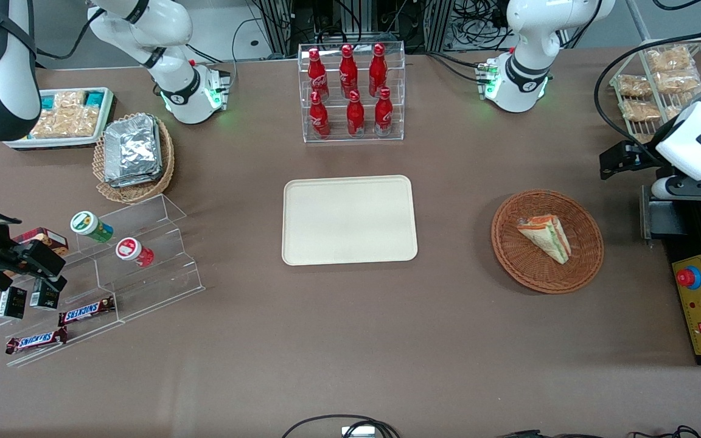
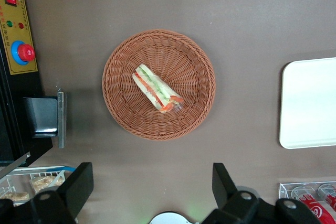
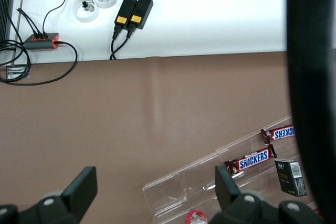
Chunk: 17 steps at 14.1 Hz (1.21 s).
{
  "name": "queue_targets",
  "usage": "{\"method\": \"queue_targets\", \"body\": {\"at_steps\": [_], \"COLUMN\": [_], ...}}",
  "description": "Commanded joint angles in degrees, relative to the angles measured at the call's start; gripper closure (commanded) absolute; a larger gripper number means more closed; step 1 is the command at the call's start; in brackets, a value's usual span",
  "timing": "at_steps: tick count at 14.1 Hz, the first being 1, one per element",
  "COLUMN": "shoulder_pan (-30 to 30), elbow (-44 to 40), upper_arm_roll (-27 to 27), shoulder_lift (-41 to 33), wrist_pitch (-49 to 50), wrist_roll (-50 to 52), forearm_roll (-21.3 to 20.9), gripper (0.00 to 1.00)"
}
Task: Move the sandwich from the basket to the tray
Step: 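Move the left gripper over the sandwich in the wicker basket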
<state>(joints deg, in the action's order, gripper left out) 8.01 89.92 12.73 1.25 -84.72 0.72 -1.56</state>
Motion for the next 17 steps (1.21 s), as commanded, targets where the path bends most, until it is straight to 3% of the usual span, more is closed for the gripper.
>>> {"method": "queue_targets", "body": {"at_steps": [1,5,8,17], "shoulder_pan": [-0.63,-0.02,0.60,1.83], "elbow": [0.26,-1.76,2.26,30.37], "upper_arm_roll": [-0.69,-0.95,-1.04,-1.04], "shoulder_lift": [-0.11,3.14,3.23,-2.04], "wrist_pitch": [-0.19,-0.62,-2.63,-30.20], "wrist_roll": [-0.37,0.24,1.47,16.40], "forearm_roll": [-0.90,-1.16,-2.39,-3.10], "gripper": [0.00,0.00,0.00,0.00]}}
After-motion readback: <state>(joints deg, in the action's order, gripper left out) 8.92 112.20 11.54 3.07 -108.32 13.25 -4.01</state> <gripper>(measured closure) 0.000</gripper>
